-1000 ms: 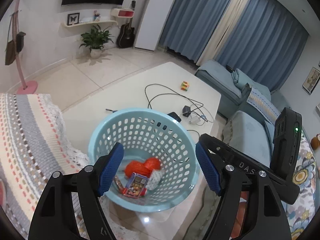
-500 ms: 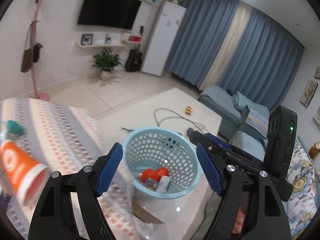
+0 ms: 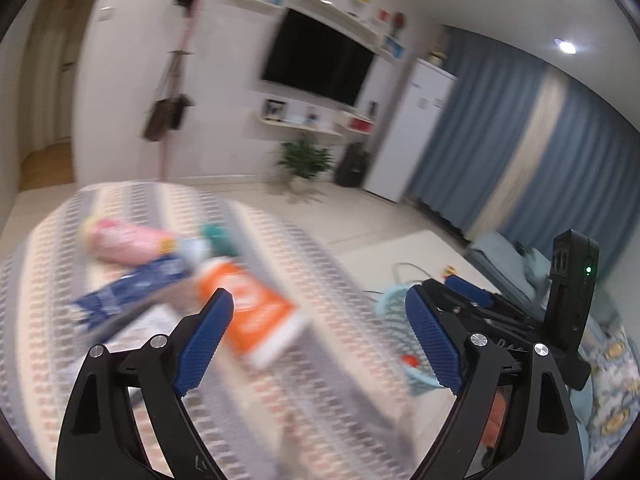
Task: Collect trash
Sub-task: 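Move both tools back over the table toward the orange cup, then grasp the orange paper cup with right tool and lift it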
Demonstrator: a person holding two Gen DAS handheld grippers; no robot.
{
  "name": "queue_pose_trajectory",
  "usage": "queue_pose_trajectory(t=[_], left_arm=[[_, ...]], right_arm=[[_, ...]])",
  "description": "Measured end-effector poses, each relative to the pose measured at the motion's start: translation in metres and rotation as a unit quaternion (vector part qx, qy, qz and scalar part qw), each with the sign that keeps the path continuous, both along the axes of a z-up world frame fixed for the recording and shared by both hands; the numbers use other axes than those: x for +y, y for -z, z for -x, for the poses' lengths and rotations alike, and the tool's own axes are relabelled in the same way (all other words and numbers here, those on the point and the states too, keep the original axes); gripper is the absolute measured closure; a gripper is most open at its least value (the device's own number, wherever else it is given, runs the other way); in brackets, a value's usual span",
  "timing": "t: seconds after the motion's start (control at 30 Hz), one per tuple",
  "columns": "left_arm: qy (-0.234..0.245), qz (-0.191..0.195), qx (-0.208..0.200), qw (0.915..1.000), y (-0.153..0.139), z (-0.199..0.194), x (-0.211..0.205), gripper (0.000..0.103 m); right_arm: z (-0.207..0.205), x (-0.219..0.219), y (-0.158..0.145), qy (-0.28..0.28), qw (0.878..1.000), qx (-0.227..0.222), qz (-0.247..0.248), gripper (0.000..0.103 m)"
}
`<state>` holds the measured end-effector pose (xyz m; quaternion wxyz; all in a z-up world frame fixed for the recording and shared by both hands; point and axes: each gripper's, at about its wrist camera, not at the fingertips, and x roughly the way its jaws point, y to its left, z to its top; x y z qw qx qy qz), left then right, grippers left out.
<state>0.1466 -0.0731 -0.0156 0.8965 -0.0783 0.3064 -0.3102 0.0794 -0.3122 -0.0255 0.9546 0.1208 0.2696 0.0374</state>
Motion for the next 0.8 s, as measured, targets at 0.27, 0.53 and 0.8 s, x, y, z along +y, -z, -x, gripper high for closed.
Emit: queue_pose_trajectory(t=[0.27,0.53,0.8], left_arm=[[-0.077,-0.043,0.044,0.9951,0.032,-0.032,0.082,0.016],[-0.079,-0.097,0.085,0.9885,0.077,-0.055,0.107,0.016],[-0.055,-0.108,0.107,0.9868,0.098,-0.067,0.099,0.016]], right_arm=[[-0.070,0.065,0.014,-0.085,0.992,0.086,0.025,0.027],[-0.126,0.115,0.041,-0.140,0.975,0.163,0.053,0.027],[-0.147,0.139,0.057,-0.137,0.965,0.197,0.107,0.026]])
